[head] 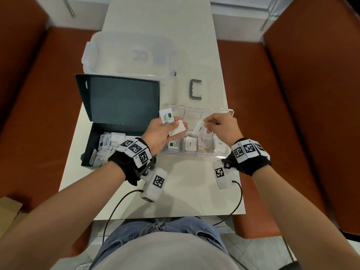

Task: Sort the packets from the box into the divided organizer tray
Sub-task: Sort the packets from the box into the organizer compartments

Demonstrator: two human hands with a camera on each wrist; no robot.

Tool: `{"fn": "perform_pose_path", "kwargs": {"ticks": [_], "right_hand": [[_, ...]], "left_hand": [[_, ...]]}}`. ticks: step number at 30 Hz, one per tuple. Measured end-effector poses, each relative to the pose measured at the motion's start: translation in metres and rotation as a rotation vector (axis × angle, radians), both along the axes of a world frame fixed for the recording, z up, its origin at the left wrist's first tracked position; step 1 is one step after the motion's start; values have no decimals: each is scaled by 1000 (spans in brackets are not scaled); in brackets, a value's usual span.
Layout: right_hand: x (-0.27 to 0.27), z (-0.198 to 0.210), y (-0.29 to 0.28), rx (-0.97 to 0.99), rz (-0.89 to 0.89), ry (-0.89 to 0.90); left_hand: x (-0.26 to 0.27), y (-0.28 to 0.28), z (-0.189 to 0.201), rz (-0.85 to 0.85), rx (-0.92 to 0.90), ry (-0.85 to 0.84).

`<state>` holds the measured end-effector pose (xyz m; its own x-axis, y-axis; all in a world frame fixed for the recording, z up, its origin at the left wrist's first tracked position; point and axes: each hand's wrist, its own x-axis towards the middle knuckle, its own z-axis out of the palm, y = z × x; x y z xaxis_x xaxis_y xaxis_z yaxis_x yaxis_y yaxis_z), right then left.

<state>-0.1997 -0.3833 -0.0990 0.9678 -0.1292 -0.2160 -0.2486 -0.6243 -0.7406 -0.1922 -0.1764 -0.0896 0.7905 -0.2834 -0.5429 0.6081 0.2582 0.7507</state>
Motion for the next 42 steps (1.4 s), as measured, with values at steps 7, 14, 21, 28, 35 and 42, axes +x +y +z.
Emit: {"fn": "perform_pose_path", "kwargs": {"ticks": [7,14,21,28,35,42], "right_hand": [[3,-24,30,-188,167,143],[5,-36,33,-238,181,192],[6,-48,34,-287,182,199],[3,-43,32,-324,152,78],[0,3,44,72,134,-26],[5,10,8,307,-20,-16]], "left_hand": [[-2,7,-4,0,43,4],[-5,14,-10,15,49,22],[-2,15,-10,42,8,96],[0,15,-2,35,-161,202],[0,7,0,-37,-80,100],[-2,-10,3,-122,-44,26]]}}
